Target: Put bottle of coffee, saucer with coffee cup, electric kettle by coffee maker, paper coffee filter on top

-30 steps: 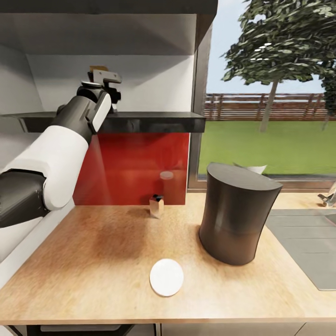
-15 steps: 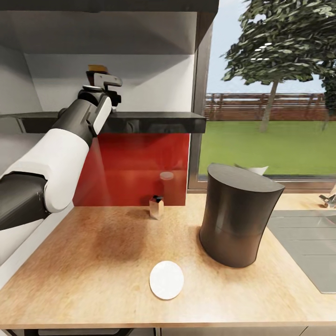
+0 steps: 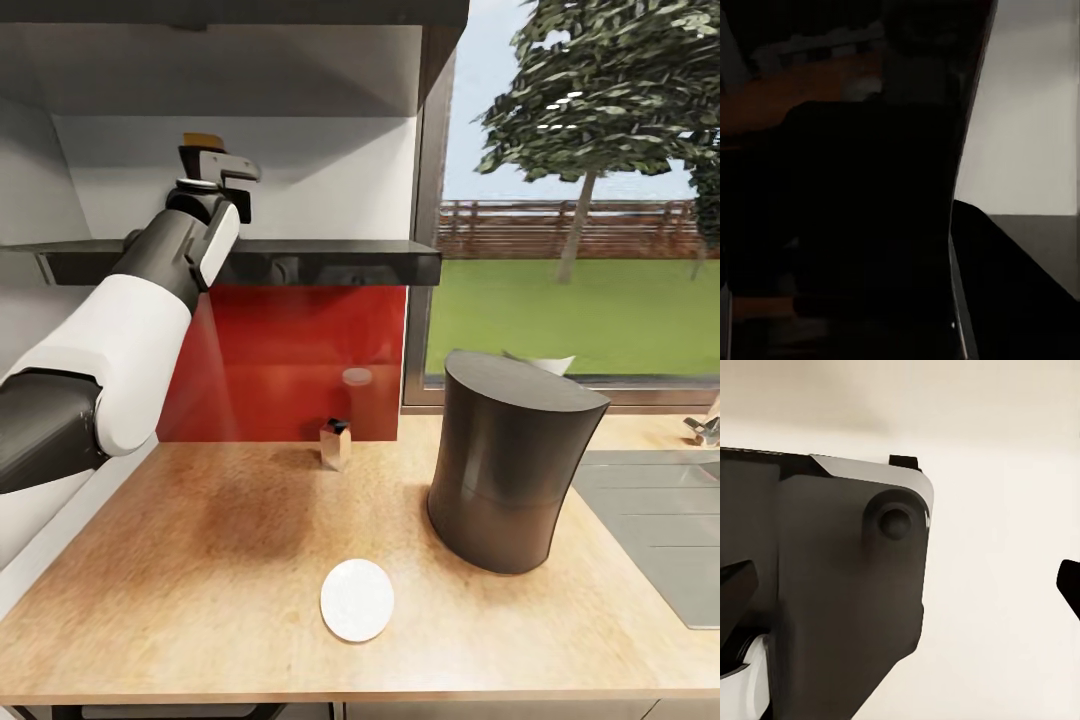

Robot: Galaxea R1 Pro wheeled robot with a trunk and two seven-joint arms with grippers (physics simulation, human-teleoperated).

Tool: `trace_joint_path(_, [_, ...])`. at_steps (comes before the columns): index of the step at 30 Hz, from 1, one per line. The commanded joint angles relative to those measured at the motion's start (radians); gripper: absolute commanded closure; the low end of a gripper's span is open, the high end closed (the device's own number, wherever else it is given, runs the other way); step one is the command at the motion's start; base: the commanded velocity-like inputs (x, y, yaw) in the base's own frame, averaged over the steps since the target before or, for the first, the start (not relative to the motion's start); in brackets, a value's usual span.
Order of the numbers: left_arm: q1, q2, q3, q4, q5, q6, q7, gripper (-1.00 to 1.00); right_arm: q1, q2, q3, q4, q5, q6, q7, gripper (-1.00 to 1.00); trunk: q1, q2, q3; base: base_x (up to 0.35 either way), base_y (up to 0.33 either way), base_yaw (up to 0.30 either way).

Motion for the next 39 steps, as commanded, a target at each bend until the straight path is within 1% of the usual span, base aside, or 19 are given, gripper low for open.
trace_joint_path(1, [-0.001, 0.001, -0.004, -0.004, -0.004, 0.007, 0.002, 1.0, 0.0, 0.001, -0.008, -0.002, 0.011, 0.006, -0.003, -1.0, 0.001, -0.002, -0.002, 0.0, 0.0, 0.0])
trace_joint_path(6, [-0.001, 0.0, -0.004, -0.019, -0.004, 0.01, 0.001, 1.0, 0.0, 0.001, -0.007, -0.002, 0.011, 0.006, -0.003, -1.0, 0.001, -0.002, -0.002, 0.0, 0.0, 0.0])
trace_joint_path(19, [-0.002, -0.004, -0.013, -0.022, -0.004, 0.02, -0.003, 1.0, 0.0, 0.002, -0.007, -0.004, 0.012, 0.006, -0.001, -1.0, 0.001, -0.002, -0.002, 0.0, 0.0, -0.012])
trace_joint_path(33, [-0.002, -0.009, -0.007, -0.022, -0.004, 0.018, -0.002, 1.0, 0.0, 0.003, -0.007, -0.005, 0.011, 0.006, -0.001, -1.0, 0.001, -0.002, -0.002, 0.0, -0.002, -0.244])
trace_joint_path(39, [-0.002, -0.009, -0.007, -0.022, -0.004, 0.02, -0.002, 1.0, 0.0, 0.004, -0.007, -0.005, 0.011, 0.006, -0.001, -1.0, 0.001, -0.002, -0.002, 0.0, -0.187, -0.267])
